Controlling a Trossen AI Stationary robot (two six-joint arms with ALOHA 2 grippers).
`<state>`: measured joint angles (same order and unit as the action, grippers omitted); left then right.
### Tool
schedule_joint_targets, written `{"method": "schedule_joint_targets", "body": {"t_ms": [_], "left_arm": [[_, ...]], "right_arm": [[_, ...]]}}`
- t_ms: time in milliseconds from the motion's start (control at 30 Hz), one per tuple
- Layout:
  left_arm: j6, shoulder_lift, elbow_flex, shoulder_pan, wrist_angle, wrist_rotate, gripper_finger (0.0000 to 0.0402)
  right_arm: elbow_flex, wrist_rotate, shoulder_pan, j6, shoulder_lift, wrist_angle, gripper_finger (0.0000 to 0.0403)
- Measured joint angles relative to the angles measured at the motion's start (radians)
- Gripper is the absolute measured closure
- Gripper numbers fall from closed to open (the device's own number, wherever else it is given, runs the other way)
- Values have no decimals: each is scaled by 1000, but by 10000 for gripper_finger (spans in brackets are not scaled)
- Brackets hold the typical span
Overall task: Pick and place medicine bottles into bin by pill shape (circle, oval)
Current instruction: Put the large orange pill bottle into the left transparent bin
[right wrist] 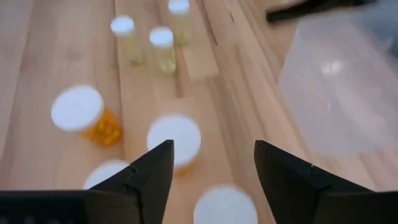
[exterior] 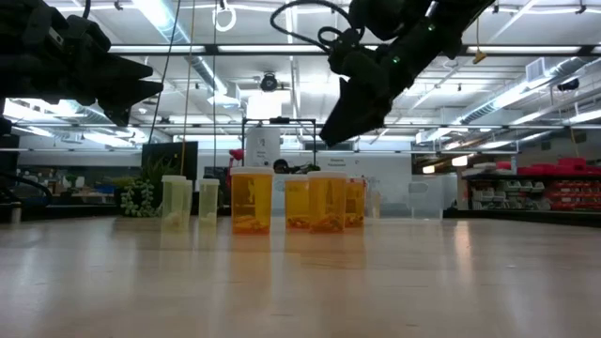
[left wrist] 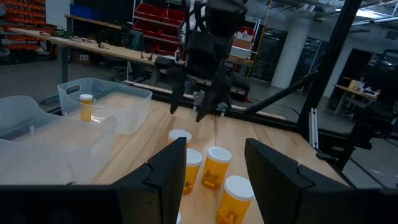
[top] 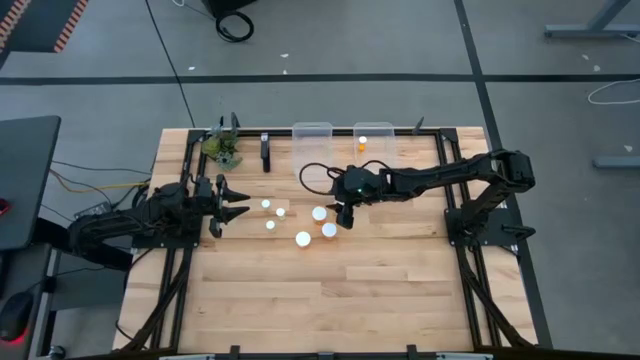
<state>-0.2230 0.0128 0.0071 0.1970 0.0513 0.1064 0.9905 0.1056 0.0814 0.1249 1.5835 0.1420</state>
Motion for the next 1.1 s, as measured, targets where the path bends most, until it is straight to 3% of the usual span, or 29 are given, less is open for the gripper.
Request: {"method": "schedule_joint_targets", "body": {"t_ms": [167, 500, 867, 1100], "left_arm": [[0, 0, 0, 0, 0, 0, 230], [0, 0, 0, 0, 0, 0, 230], [0, 0, 0, 0, 0, 0, 230], [0, 0, 0, 0, 0, 0, 230]], "right_arm": [[33, 43, 1, 37, -2, 178, 158], [139, 13, 0, 31, -2, 451, 151], [99, -35, 0, 31, -2, 496, 148], [15, -33, 1, 76, -2, 425, 110]]}}
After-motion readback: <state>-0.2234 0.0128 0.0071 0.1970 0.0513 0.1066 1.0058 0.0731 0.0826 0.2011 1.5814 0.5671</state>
